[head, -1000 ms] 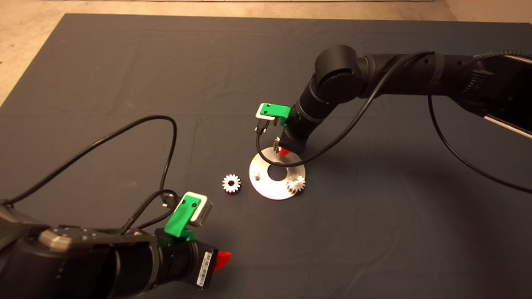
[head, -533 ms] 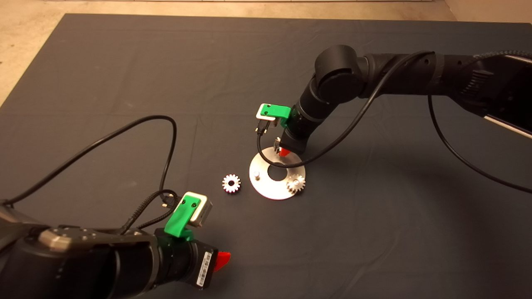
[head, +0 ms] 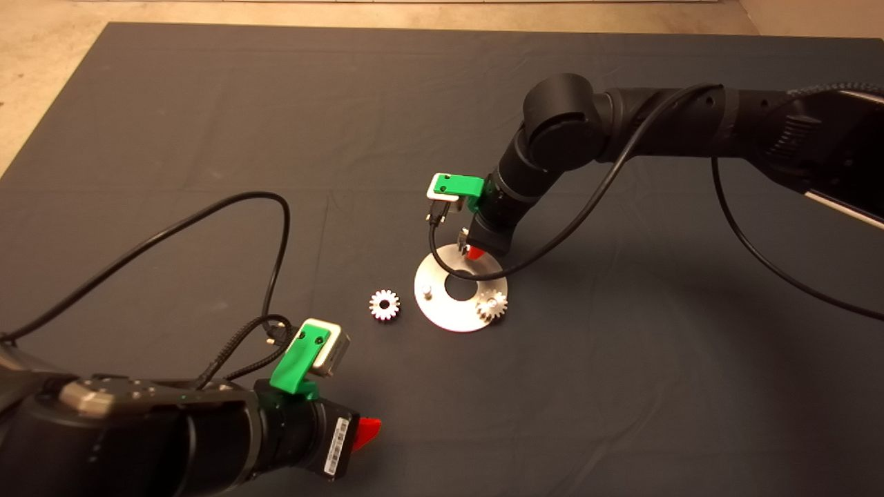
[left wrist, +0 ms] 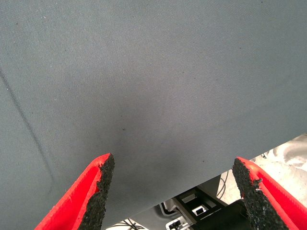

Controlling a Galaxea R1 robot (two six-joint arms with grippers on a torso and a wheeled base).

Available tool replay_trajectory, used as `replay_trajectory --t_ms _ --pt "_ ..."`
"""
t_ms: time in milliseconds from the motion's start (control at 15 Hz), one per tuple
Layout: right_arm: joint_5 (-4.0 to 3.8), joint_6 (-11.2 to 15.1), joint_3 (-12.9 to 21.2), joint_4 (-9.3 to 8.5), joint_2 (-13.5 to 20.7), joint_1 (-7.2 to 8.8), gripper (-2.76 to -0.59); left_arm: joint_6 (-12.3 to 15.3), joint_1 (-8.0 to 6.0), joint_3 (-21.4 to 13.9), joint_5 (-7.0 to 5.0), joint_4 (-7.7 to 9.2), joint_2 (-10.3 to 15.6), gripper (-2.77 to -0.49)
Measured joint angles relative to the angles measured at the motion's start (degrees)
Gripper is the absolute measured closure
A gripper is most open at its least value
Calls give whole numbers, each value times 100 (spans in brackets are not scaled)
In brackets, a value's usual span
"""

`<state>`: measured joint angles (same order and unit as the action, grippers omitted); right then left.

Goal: Install three planetary gears onto the carrier pins

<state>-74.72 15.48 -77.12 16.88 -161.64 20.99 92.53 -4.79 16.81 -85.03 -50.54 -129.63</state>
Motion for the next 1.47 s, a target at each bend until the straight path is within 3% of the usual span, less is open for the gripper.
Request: replay_trajectory --t_ms 133,267,467,867,1467 --pt "-22 0 0 -5 -11 1 -101 0 0 0 2 0 0 -175" --pt "-119 0 5 -57 -53 15 -101 -2 0 0 28 0 4 -175" --pt "-139 -1 5 -68 -61 15 -101 0 0 -9 57 0 56 -175" --pt "-141 -84 4 -68 -61 15 -101 -1 -80 -9 166 2 210 -175" --pt "-141 -195 0 -68 -61 12 -101 -2 -80 -11 171 3 221 -175"
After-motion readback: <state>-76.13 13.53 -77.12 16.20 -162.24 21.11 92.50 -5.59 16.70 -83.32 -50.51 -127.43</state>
